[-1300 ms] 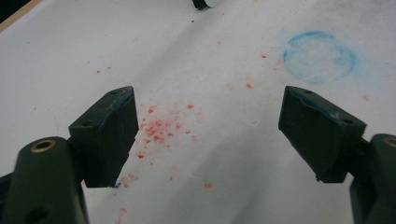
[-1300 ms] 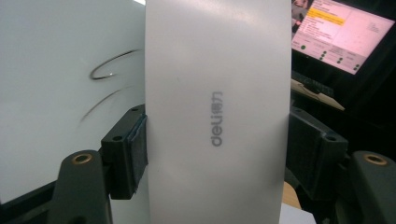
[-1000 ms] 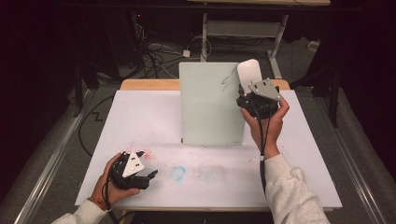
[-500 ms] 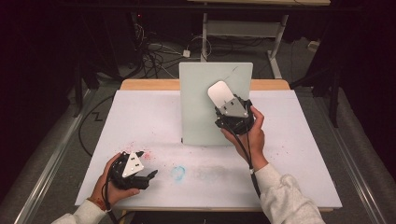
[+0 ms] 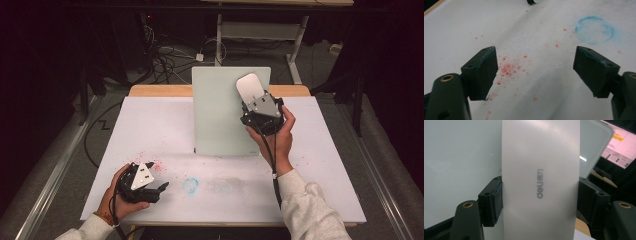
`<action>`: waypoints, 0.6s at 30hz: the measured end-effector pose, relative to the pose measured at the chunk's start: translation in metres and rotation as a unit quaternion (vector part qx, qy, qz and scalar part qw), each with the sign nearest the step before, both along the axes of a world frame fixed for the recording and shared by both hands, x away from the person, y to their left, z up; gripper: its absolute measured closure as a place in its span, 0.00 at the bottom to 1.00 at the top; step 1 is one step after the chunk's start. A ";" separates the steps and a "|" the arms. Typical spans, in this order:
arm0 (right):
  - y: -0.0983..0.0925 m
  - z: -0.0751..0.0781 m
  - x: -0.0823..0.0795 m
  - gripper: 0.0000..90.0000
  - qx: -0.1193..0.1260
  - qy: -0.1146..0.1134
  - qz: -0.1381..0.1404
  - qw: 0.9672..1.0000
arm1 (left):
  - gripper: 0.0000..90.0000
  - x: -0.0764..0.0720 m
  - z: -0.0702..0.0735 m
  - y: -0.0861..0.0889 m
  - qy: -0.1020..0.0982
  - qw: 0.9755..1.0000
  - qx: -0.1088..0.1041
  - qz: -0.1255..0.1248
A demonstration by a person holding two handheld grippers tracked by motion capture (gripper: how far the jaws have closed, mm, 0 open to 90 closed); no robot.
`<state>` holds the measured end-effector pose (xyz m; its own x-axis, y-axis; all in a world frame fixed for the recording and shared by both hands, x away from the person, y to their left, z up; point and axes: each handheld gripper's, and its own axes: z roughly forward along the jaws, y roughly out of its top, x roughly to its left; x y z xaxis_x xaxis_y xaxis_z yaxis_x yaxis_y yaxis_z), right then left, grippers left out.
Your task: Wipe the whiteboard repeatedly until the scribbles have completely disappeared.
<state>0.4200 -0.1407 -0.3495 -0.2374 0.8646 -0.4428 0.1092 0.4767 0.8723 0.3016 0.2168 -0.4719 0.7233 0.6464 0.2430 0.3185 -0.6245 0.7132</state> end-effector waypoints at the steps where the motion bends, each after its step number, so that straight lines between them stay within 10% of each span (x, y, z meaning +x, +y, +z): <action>1: -0.001 0.002 0.001 0.34 0.002 -0.002 -0.002 1.000 | 0.22 0.000 0.000 0.000 0.000 1.000 0.001 0.000; 18: 0.017 -0.064 -0.024 0.34 -0.102 0.017 0.015 0.995 | 0.22 -0.001 0.001 0.000 -0.001 1.000 0.002 0.000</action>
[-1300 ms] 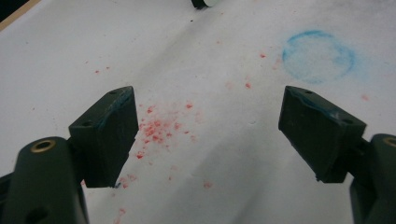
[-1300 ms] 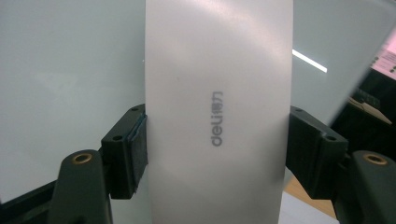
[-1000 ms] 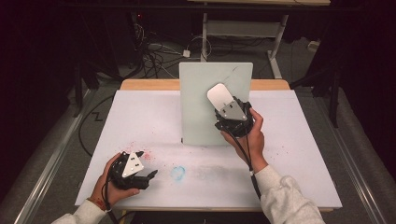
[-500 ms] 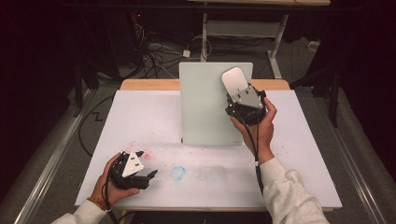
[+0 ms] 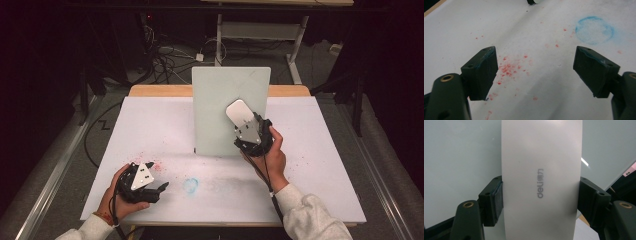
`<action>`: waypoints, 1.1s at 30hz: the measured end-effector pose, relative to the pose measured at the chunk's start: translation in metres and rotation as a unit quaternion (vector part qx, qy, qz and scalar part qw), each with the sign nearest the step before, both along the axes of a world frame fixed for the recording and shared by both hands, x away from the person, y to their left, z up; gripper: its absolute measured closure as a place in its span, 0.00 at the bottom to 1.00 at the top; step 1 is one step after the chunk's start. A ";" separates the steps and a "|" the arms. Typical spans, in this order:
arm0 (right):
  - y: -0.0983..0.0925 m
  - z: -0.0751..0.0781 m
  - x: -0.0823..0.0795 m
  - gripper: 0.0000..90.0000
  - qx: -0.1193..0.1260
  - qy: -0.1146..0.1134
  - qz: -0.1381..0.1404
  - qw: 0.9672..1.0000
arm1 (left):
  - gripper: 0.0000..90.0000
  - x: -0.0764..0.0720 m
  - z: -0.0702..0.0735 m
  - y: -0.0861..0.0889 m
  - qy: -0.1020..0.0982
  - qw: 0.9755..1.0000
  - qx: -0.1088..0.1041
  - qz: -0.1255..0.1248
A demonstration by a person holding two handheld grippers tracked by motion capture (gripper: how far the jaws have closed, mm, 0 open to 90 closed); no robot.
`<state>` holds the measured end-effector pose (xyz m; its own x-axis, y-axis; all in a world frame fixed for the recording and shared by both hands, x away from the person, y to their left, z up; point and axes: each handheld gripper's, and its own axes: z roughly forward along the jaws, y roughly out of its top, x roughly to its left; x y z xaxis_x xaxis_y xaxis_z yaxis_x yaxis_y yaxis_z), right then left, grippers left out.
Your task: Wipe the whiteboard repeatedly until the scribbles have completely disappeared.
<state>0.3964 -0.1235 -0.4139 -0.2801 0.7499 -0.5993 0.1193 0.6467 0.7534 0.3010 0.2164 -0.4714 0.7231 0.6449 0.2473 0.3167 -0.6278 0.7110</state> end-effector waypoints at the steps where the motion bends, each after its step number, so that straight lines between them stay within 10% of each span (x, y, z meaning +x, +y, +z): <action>1: 0.000 -0.002 -0.001 0.34 0.000 -0.001 -0.001 1.000 | 0.22 0.000 0.000 0.000 0.000 1.000 0.000 0.000; 19: 0.007 0.044 0.017 0.34 0.050 -0.017 -0.009 0.999 | 0.22 0.000 -0.001 0.000 0.001 1.000 -0.002 0.000; 33: -0.024 0.080 0.030 0.34 0.109 -0.030 -0.042 0.993 | 0.22 0.000 -0.001 0.000 0.002 1.000 -0.002 -0.001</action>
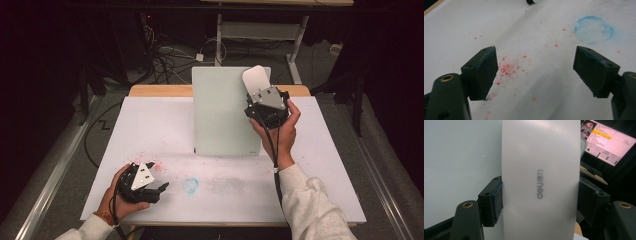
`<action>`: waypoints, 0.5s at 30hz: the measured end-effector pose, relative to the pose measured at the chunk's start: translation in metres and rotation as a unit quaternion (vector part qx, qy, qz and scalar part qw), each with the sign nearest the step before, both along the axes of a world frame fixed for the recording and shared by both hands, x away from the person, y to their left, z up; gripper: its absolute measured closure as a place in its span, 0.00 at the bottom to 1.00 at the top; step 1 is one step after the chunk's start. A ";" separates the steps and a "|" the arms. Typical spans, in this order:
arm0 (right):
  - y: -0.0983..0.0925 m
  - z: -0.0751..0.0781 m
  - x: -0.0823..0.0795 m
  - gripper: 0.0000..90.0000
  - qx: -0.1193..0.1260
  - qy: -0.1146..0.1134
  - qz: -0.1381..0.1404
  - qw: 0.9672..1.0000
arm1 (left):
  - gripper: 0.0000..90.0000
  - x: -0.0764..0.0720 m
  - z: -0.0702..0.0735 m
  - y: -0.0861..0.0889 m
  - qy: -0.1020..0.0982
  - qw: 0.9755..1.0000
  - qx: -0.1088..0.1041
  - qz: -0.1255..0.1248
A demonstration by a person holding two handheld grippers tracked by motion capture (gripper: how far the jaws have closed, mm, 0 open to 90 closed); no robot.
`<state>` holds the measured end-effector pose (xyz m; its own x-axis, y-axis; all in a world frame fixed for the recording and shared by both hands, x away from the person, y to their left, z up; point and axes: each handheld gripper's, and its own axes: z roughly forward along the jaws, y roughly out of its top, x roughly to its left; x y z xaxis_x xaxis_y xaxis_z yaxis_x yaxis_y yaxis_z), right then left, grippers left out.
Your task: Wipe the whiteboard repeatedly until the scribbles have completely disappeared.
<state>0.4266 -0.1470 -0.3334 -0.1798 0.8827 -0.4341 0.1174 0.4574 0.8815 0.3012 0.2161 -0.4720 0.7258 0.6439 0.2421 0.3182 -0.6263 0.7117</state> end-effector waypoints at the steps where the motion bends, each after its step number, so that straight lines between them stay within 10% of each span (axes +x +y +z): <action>1: -0.003 0.001 0.000 0.34 0.007 0.001 -0.001 1.000 | 0.22 0.000 0.000 0.000 0.000 1.000 0.000 0.000; 15: -0.020 -0.021 -0.008 0.34 0.017 0.017 -0.012 1.000 | 0.22 0.000 0.000 -0.001 0.000 1.000 0.000 0.000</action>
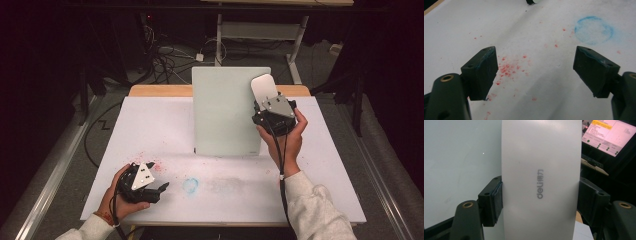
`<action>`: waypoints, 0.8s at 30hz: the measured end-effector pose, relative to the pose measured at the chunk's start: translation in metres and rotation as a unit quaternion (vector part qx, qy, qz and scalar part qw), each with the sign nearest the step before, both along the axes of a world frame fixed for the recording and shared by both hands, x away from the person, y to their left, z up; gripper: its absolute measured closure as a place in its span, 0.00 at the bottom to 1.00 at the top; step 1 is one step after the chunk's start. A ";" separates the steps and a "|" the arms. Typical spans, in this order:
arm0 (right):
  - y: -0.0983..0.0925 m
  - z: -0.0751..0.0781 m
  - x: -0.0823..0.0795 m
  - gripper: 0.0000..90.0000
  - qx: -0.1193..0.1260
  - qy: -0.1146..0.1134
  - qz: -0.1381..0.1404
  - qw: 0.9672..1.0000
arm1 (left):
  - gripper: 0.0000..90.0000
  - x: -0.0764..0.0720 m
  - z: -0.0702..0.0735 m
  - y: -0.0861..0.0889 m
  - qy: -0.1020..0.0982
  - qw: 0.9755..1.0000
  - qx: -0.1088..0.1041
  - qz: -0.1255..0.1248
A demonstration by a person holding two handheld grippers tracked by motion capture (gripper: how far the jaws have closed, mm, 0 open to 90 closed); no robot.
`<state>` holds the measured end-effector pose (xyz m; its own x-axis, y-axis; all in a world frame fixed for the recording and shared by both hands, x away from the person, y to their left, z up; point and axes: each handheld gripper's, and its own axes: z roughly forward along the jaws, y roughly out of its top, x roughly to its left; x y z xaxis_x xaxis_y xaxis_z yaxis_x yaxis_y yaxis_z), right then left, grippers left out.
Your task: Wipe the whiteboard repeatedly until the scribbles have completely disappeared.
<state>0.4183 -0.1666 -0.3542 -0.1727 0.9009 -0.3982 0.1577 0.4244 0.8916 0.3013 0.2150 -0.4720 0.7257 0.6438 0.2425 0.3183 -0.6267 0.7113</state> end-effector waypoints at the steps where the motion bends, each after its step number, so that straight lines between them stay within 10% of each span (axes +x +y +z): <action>1: 0.000 -0.003 -0.001 0.34 -0.003 0.001 0.002 1.000 | 0.22 0.000 0.000 0.000 0.000 1.000 0.000 0.000; 15: 0.006 -0.042 -0.015 0.34 -0.030 0.016 0.023 0.999 | 0.22 0.000 0.000 0.000 -0.001 1.000 0.003 -0.001; 24: -0.009 -0.015 -0.006 0.34 0.018 0.008 0.028 0.999 | 0.22 0.001 -0.001 -0.001 0.002 1.000 0.004 -0.001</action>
